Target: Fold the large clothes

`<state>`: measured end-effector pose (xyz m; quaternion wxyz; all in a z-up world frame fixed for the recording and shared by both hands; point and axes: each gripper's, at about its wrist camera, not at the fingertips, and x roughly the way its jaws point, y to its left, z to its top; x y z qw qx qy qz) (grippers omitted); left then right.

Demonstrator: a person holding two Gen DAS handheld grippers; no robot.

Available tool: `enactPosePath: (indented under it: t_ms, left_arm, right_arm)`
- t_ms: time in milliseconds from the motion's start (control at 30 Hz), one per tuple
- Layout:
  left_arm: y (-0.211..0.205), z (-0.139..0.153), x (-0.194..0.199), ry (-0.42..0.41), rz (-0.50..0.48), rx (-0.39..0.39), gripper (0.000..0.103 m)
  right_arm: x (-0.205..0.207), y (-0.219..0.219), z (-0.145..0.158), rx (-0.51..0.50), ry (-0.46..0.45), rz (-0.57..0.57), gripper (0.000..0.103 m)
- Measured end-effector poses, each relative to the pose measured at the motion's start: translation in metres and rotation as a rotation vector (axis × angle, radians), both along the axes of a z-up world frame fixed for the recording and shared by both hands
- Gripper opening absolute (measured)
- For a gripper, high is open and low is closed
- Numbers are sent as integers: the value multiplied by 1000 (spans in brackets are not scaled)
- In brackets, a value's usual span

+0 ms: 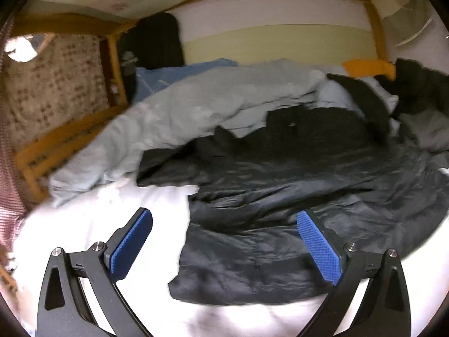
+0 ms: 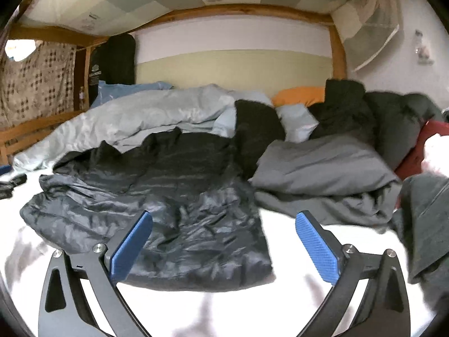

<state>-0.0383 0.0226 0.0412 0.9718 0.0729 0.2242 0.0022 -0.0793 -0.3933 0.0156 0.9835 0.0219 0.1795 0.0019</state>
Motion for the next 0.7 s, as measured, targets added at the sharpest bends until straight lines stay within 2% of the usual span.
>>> enactPosePath:
  t_ms: [67,133,167,200,233,267,300,333,367,400,467,500,600,633,667,700]
  left_arm:
    - [0,-2,7,55,-101,-84,103]
    - [-11,-8,25,149,-169,-61,103]
    - [-17,-14,39,225,-203,-46,103]
    - [-20,-21,57,337,-240,-57,102]
    - [-20,-26,72,407,-263,-95,102]
    - [-17,-30,86,448,-282,-148,103]
    - [-13,-33,97,466,-284,-176,103]
    - [-10,-35,110,482,-261,-171,103]
    - [-7,-38,118,485,-227,-149,102]
    - [-2,-40,126,475,-195,-134,102]
    - [15,-43,143,457,-136,-145,102]
    - [25,-45,151,453,-109,-165,102]
    - [61,-59,163,474,7,-197,102]
    - [73,-68,165,504,49,-207,103]
    - [83,-79,165,547,82,-223,103]
    - [92,-89,164,580,97,-260,103]
  right_arm:
    - [9,6,2,43,1,53,103]
    - [27,16,3,53,45,123,103]
    - [39,23,3,47,85,157,103]
    - [49,31,1,29,121,176,103]
    - [57,38,0,-9,148,181,102]
    - [66,46,1,-82,156,142,102]
    - [68,51,4,-135,122,87,102]
    - [69,53,9,-158,74,62,102]
    - [73,53,12,-144,69,94,102]
    - [79,54,12,-128,91,142,102]
    - [103,61,-1,-132,219,303,100]
    - [115,65,-13,-189,269,318,98]
    - [145,62,-53,-367,347,214,77]
    - [156,51,-63,-352,387,167,74]
    - [165,35,-66,-252,424,154,70]
    - [169,26,-66,-201,432,151,65]
